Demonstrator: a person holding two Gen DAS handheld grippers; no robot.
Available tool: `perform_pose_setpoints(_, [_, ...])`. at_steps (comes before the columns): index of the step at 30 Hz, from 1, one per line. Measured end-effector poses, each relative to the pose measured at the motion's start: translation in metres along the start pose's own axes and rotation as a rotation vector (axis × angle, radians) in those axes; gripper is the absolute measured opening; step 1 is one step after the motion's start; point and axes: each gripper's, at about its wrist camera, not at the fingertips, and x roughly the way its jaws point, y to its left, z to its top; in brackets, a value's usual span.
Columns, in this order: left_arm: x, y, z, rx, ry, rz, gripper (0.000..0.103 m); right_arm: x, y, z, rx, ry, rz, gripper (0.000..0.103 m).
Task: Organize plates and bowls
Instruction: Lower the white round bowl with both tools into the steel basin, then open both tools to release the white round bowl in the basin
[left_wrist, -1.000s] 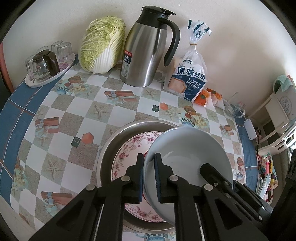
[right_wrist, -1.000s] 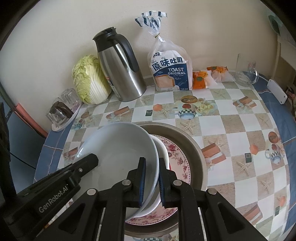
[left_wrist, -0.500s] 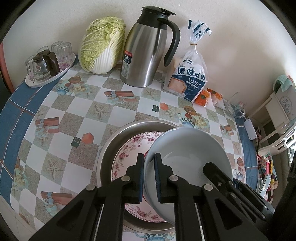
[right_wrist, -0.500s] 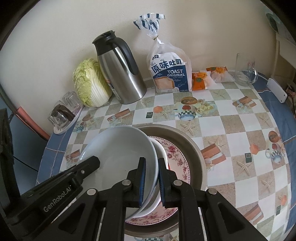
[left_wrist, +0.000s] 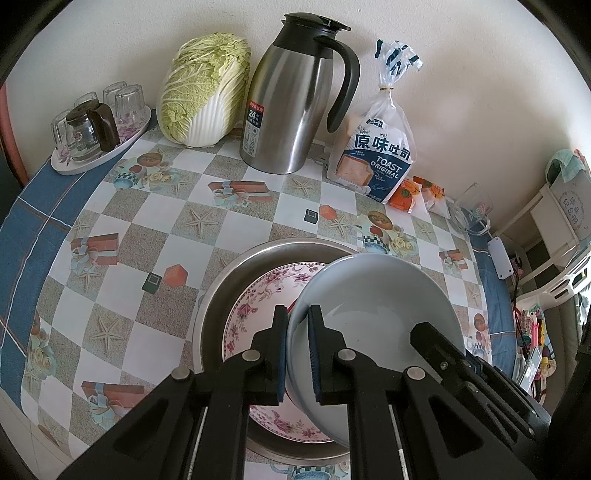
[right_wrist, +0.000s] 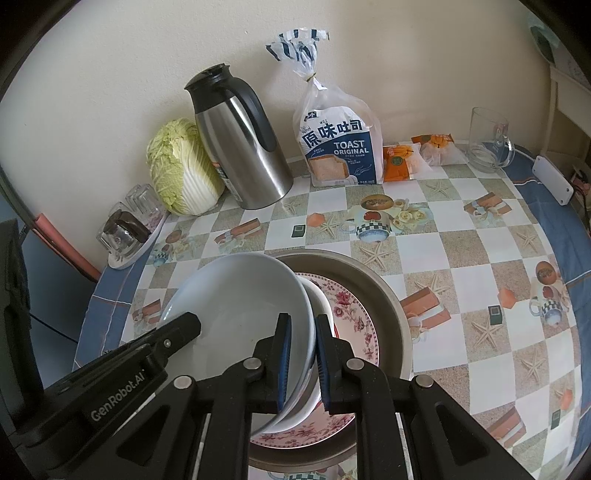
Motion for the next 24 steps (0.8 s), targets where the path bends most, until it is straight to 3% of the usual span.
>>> perform_pose_setpoints(20, [-0.010, -0.001, 0.001, -0.014, -0.025, -0.012, 0.010, -0.006, -0.001, 0.002, -0.019, -0.019, -0.039, 0.017])
perform_pose_setpoints(23, [-0.015, 0.001, 0.003, -0.023, -0.035, -0.014, 0.014, -0.008, -0.001, 0.002, -0.027, -0.024, -0.043, 0.017])
perform_pose_setpoints(24, [-0.017, 0.002, 0.003, -0.025, -0.038, -0.011, 0.019, -0.009, -0.001, 0.003, -0.030, -0.025, -0.048, 0.017])
